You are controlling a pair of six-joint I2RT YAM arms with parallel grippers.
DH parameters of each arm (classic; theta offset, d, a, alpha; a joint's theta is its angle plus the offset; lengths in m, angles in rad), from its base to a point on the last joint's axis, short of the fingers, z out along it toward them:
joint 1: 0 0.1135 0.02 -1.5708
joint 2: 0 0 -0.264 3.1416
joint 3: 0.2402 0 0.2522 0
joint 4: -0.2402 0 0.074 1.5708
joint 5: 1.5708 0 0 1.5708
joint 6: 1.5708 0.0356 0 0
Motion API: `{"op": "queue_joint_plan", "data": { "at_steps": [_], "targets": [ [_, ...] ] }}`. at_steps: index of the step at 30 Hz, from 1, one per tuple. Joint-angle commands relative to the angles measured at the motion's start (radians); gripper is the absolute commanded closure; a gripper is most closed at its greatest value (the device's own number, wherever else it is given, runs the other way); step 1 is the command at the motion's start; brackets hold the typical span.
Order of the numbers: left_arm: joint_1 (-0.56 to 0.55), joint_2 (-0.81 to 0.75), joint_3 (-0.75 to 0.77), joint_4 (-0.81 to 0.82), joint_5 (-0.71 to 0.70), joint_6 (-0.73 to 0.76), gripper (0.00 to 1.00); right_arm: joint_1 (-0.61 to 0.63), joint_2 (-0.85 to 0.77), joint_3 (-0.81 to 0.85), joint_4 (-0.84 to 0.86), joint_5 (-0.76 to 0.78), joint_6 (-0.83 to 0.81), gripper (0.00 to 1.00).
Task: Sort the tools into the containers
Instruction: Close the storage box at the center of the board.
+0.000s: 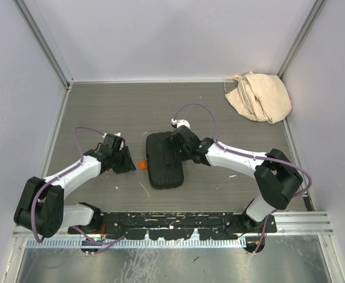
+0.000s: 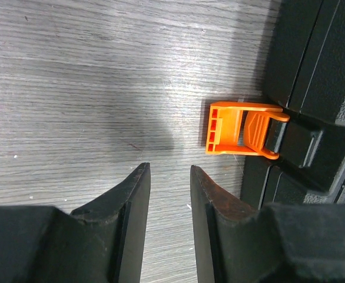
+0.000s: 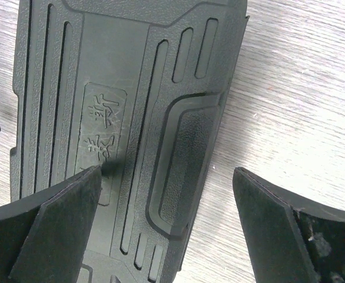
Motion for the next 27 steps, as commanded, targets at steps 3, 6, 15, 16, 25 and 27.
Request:
{"op": "queue_joint_plan", "data": {
  "at_steps": [3,6,15,16,25,27],
  "targets": [
    [0.000,0.030,0.022,0.092,0.071,-0.073,0.64,0.005,-0.082,-0.007,0.029,0.011,0.016,0.04],
    [-0.001,0.044,0.011,0.138,0.087,-0.125,0.57,0.005,-0.082,-0.008,0.029,0.002,0.017,0.04],
    [0.000,0.103,-0.021,0.226,0.111,-0.217,0.48,0.006,-0.078,-0.016,0.033,-0.012,0.019,0.05],
    [0.000,0.107,-0.026,0.236,0.111,-0.221,0.48,0.005,-0.076,-0.016,0.032,-0.012,0.018,0.05],
    [-0.001,0.078,-0.156,0.389,0.127,-0.293,0.40,0.005,-0.068,-0.009,0.034,-0.038,0.021,0.06],
    [0.000,0.053,-0.192,0.418,0.124,-0.312,0.39,0.005,-0.064,-0.010,0.033,-0.040,0.021,0.06]
  ]
}}
